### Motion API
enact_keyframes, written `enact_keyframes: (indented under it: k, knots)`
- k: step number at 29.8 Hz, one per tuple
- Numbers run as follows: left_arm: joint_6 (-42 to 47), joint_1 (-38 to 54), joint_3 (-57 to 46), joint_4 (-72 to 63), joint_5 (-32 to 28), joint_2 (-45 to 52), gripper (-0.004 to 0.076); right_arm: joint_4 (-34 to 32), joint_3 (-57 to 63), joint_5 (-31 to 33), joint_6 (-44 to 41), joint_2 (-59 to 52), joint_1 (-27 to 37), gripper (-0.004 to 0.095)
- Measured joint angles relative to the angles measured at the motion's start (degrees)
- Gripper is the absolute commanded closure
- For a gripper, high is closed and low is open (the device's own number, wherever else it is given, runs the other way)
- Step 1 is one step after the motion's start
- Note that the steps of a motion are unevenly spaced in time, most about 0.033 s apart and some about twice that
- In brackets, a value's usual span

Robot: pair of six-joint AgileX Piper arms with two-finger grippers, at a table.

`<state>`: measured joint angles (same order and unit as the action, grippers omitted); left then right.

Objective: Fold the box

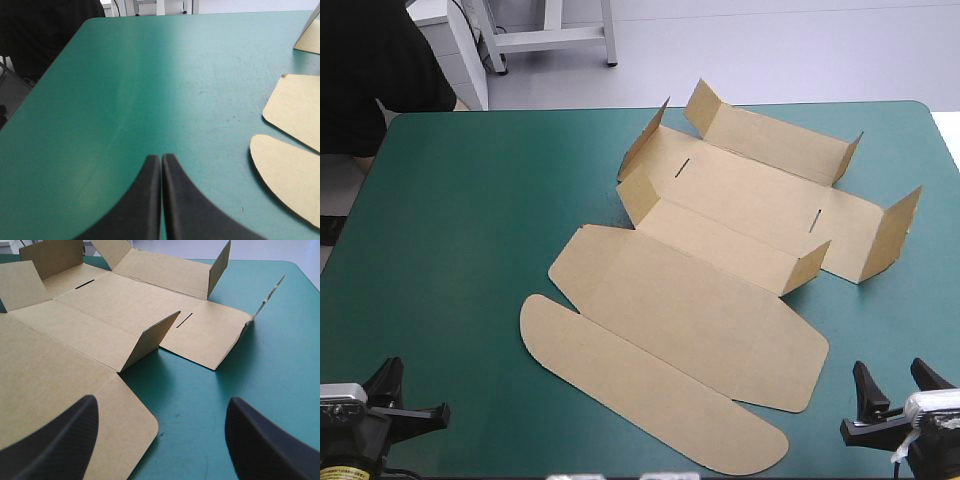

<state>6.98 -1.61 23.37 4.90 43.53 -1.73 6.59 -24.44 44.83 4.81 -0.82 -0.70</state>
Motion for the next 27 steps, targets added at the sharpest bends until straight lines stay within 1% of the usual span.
enact_keyframes:
  k: [3, 6, 10, 14, 17, 24, 27]
  knots:
    - [0.0, 0.0, 0.0, 0.0, 0.0, 0.0, 0.0734, 0.0, -0.1, 0.3, -3.3, 0.0, 0.0, 0.0242]
    - [0.0, 0.0, 0.0, 0.0, 0.0, 0.0, 0.0734, 0.0, -1.5, 1.1, -8.3, 0.7, 0.0, 0.0242]
    - [0.0, 0.0, 0.0, 0.0, 0.0, 0.0, 0.0734, 0.0, -5.0, 3.3, -15.2, 6.8, 0.0, 0.0242]
    - [0.0, 0.0, 0.0, 0.0, 0.0, 0.0, 0.0734, 0.3, -10.5, 5.4, -21.0, 17.4, 0.0, 0.0242]
    - [0.0, 0.0, 0.0, 0.0, 0.0, 0.0, 0.0734, 1.2, -15.2, 5.8, -23.9, 26.2, 0.0, 0.0242]
    - [0.0, 0.0, 0.0, 0.0, 0.0, 0.0, 0.0734, 1.9, -24.0, 5.9, -25.8, 44.8, 0.0, 0.0242]
    - [0.0, 0.0, 0.0, 0.0, 0.0, 0.0, 0.0734, 2.4, -27.0, 5.7, -28.1, 52.3, 0.0, 0.0242]
